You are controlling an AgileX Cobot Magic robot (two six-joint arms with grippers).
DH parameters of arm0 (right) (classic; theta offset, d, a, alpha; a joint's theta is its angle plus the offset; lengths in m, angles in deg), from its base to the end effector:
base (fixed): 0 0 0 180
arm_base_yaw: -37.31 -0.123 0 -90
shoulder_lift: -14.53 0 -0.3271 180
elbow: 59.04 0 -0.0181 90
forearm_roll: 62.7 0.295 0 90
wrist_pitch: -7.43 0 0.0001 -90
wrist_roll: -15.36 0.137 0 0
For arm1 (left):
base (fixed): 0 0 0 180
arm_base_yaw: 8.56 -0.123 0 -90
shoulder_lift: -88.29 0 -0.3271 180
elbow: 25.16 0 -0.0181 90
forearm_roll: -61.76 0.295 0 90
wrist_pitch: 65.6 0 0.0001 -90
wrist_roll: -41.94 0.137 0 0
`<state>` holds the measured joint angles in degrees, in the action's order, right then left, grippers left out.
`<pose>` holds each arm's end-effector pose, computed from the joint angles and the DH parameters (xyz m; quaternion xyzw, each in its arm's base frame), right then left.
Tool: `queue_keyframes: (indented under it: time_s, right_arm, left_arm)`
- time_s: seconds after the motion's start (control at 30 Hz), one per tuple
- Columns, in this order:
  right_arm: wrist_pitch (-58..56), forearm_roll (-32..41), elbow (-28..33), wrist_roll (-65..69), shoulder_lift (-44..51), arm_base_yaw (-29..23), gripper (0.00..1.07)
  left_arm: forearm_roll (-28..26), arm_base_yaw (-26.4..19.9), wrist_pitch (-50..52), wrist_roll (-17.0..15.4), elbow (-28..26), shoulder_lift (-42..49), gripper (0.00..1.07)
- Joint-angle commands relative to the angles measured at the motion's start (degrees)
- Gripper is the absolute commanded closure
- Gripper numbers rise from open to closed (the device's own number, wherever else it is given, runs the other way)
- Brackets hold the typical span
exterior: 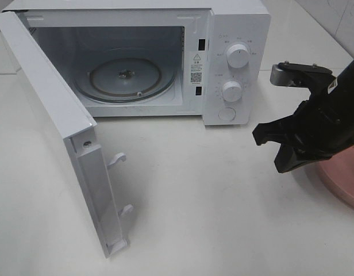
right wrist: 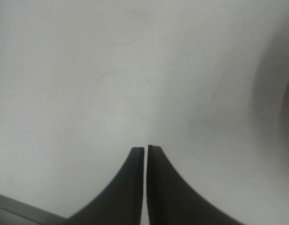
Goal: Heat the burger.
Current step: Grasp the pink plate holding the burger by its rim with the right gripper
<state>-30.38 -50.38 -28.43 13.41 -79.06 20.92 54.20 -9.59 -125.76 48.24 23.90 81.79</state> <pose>0.3000 0.1069 0.1699 -0.0840 0.9812 0.0971 0.1444 0.0311 -0.0151 0.2831 0.0415 0.8439 -0.0318 0.5340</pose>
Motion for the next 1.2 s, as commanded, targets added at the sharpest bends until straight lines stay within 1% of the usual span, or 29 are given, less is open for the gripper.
queue_keyframes:
  time_s: [0.03,0.17,0.2,0.23,0.27,0.3,0.33,0.37,0.4,0.43,0.47,0.5,0.53,0.57,0.6,0.67,0.8,1.03,1.2]
  right_arm:
    - [-6.47,-2.69,-2.23,-10.60,0.46,0.34,0.98]
    - [-7.28,-4.53,-2.86,-11.34,0.46,0.57,0.95]
    - [-7.51,-4.87,-3.04,-11.34,0.46,1.15,0.93]
    - [-7.51,-5.61,-3.09,-11.34,0.46,2.46,0.88]
    - [-7.51,-5.61,-3.09,-11.34,0.46,2.46,0.88]
    - [-7.51,-5.96,-3.09,-11.34,0.46,3.32,0.83]
    - [-7.51,-7.16,-3.09,-11.34,0.46,4.81,0.71]
    - [-7.51,-7.16,-3.09,-11.34,0.46,4.81,0.71]
    - [-7.56,-7.96,-3.09,-11.29,0.46,5.44,0.62]
    - [-7.45,-9.57,-3.09,-11.12,0.46,6.53,0.40]
    - [-7.45,-9.57,-3.09,-11.12,0.46,6.53,0.40]
    - [-7.05,-11.29,-3.09,-10.49,0.46,7.22,0.20]
    - [-6.70,-12.32,-3.09,-9.80,0.46,7.33,0.10]
    - [-6.70,-12.32,-3.09,-9.80,0.46,7.33,0.10]
    - [-5.90,-14.04,-3.09,-7.51,0.46,7.51,0.00]
    - [-5.56,-14.84,-3.09,-6.42,0.46,7.51,0.00]
    - [-4.98,-19.31,-3.09,1.38,-0.63,7.51,0.02]
    - [-4.98,-20.17,-3.09,2.98,-4.47,7.62,0.03]
    - [-2.35,-21.83,-3.09,5.56,-8.65,7.62,0.05]
  left_arm:
    - [-0.46,-0.06,0.52,-0.17,0.17,1.26,0.07]
    - [-0.46,-0.06,0.52,-0.17,0.17,1.26,0.07]
    - [-0.46,-0.06,0.52,-0.11,0.17,1.26,0.07]
    - [-0.46,-0.06,0.52,-0.11,0.17,1.26,0.07]
    - [-0.46,-0.06,0.52,-0.11,0.17,1.26,0.07]
    - [-0.46,-0.06,0.52,-0.11,0.17,1.26,0.07]
    - [-0.46,-0.06,0.52,-0.11,0.17,1.26,0.07]
    - [-0.46,-0.06,0.52,-0.11,0.17,1.26,0.07]
    - [-0.46,-0.06,0.52,-0.11,0.17,1.26,0.07]
    - [-0.46,-0.06,0.52,-0.11,0.17,1.26,0.07]
    - [-0.46,-0.06,0.52,-0.11,0.17,1.26,0.07]
    - [-0.46,-0.06,0.52,-0.11,0.17,1.26,0.07]
    - [-0.46,-0.06,0.52,-0.11,0.17,1.26,0.07]
    - [-0.46,-0.06,0.52,-0.11,0.17,1.26,0.07]
    - [-0.46,-0.06,0.52,-0.11,0.17,1.26,0.07]
    - [-0.46,-0.06,0.52,-0.11,0.17,1.26,0.07]
    - [-0.46,-0.06,0.52,-0.11,0.17,1.26,0.07]
    - [-0.46,-0.06,0.52,-0.11,0.17,1.26,0.07]
    - [-0.46,-0.06,0.52,-0.11,0.17,1.26,0.07]
